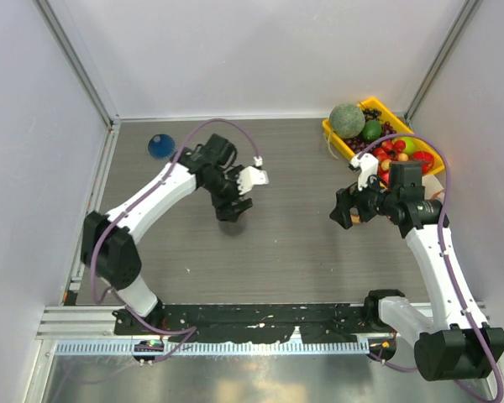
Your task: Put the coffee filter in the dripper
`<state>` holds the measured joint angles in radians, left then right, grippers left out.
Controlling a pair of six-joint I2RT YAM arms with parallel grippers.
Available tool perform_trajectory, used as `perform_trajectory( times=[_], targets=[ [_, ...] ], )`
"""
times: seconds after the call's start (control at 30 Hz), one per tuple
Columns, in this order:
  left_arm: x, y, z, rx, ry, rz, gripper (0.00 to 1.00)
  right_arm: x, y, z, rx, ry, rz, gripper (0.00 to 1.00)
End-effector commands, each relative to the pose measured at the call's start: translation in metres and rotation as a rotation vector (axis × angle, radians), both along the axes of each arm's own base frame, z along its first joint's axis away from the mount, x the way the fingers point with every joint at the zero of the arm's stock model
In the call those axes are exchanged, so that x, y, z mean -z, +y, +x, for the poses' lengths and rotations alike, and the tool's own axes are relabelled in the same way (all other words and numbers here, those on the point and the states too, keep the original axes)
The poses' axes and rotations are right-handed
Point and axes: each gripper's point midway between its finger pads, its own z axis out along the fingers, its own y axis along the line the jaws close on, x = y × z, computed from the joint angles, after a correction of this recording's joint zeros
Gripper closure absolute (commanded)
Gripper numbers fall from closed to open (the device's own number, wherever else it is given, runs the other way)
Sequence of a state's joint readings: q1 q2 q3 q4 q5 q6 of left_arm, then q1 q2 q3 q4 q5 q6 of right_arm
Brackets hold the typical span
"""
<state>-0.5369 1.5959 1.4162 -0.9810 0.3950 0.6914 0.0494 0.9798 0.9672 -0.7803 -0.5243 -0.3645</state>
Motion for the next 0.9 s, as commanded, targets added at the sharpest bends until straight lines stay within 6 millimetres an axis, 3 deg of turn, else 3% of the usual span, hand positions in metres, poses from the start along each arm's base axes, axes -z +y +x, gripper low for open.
perform_trajectory(
  times=[0.0, 0.07, 0.2, 0.6, 0.7, 0.8, 0.83, 0.87],
  targets=[
    [-0.014, -0.046, 0.012, 0.08, -0.018, -0.019, 0.36, -0.028, -0.024, 0.019, 0.103, -0.096, 0.045, 0.05],
    [-0.019, -0.065, 0.013, 0.118, -0.005, -0.02, 0.37, -0.029, -0.031, 0.021, 0.12, -0.084, 0.082, 0.05],
    [-0.01, -0.088, 0.004, 0.176, 0.001, -0.014, 0.38, -0.02, -0.036, 0.018, 0.126, -0.055, 0.083, 0.05],
    [0.027, -0.113, -0.017, 0.228, -0.031, 0.002, 0.34, -0.013, -0.028, 0.011, 0.07, -0.032, 0.107, 0.05],
    [0.032, -0.117, -0.02, 0.239, -0.043, -0.006, 0.27, -0.011, -0.028, 0.01, 0.067, -0.024, 0.104, 0.05],
    [0.03, -0.117, -0.024, 0.251, -0.042, -0.013, 0.15, -0.009, -0.028, 0.007, 0.059, -0.014, 0.102, 0.05],
    [0.029, -0.117, -0.024, 0.254, -0.045, -0.015, 0.03, -0.009, -0.028, 0.007, 0.055, -0.015, 0.098, 0.05],
    [0.026, -0.117, -0.025, 0.256, -0.047, -0.02, 0.01, -0.009, -0.027, 0.005, 0.048, -0.012, 0.098, 0.05]
  ],
)
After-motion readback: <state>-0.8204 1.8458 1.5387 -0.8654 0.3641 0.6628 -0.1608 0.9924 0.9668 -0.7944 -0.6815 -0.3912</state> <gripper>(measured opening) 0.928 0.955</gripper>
